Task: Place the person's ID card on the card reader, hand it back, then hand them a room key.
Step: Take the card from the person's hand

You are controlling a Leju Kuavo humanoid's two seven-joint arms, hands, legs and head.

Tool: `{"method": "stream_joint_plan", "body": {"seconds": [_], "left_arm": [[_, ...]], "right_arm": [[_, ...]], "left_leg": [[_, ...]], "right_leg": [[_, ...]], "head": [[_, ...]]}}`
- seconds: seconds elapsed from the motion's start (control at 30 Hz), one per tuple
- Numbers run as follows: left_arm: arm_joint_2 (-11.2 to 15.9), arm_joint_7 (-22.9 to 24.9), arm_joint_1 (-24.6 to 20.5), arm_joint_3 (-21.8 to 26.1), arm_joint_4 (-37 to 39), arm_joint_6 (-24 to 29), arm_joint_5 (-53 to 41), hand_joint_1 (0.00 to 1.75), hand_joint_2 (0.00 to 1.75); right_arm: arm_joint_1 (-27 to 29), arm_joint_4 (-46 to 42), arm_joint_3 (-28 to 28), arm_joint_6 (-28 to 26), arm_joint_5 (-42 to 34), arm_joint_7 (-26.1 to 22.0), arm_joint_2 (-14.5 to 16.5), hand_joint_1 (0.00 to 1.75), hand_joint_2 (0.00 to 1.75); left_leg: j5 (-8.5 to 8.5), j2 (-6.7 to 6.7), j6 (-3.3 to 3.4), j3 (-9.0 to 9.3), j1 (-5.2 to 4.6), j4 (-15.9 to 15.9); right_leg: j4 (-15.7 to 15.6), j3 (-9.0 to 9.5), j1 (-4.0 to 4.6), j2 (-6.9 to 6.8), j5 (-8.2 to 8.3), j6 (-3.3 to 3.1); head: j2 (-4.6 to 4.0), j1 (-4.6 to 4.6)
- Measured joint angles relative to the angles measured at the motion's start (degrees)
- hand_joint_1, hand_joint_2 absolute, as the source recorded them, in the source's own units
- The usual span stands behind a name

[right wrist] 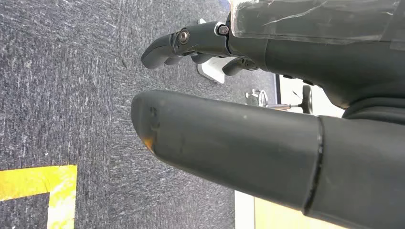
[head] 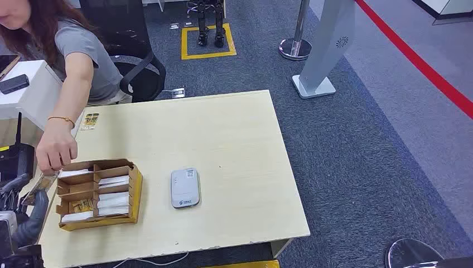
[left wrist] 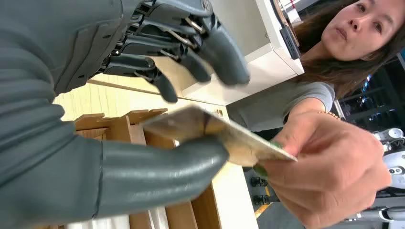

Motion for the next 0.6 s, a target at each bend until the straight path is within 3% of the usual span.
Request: {"method": "stream_joint_plan", "body": {"seconds": [0.6], "left_arm": [[0.33,0.07,-1.91,-1.27,1.37,3.31,-2.50,1.75,1.75]], "right_arm": [[-0.12,0.02,0.83,-0.48,0.16,-0.08,0.07,0.00,0.00]], "left_leg": [[0.01,-0.01,0.00,0.01,0.00,0.00]], "right_leg": [[0.00,0.01,0.00,-0.01,0.01,-0.01]], "head": [[0.01,-0.01]]}}
